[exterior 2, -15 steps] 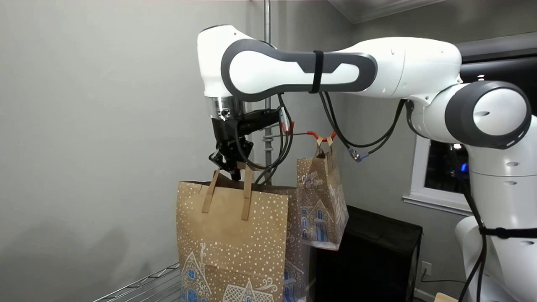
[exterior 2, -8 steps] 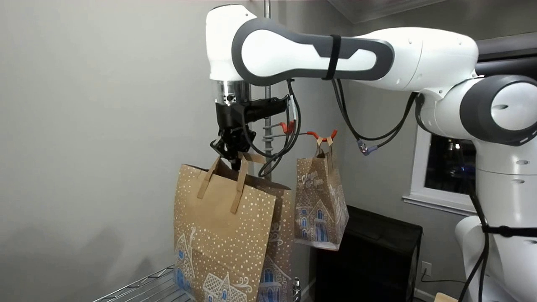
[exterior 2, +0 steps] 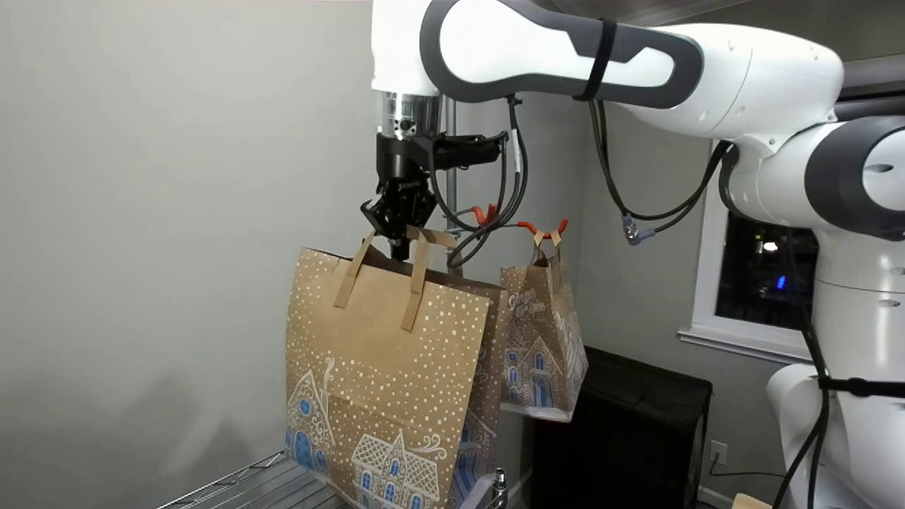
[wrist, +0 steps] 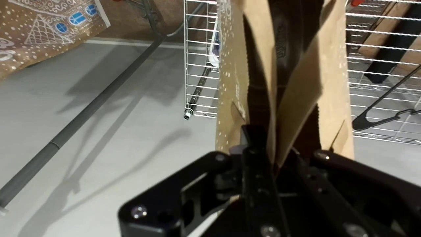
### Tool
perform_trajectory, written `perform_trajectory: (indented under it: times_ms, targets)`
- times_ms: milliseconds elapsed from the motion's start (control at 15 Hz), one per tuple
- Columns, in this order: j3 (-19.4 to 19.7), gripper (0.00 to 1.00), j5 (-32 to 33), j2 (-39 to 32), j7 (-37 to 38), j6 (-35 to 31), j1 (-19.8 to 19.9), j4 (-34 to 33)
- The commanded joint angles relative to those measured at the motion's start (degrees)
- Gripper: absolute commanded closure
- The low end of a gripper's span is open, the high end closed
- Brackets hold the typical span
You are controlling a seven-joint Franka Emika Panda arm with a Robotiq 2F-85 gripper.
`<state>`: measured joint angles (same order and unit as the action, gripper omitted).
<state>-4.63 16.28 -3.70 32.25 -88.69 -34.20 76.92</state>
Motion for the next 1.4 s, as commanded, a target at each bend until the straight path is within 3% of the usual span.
perform_trajectory:
  times_ms: [0, 467, 1067, 1333]
  targets:
    - [-0.1, 1.00, -5.0, 4.2, -8.3, -1.0, 0.5, 2.5]
    - [1.6, 1.00, -5.1, 7.3, -30.3, 10.4, 1.0, 1.5]
    - [6.9, 1.00, -3.9, 8.4, -62.8, 7.7, 1.7, 3.1]
    - [7.9, 1.00, -4.8, 10.4, -70.2, 5.2, 1.3, 4.0]
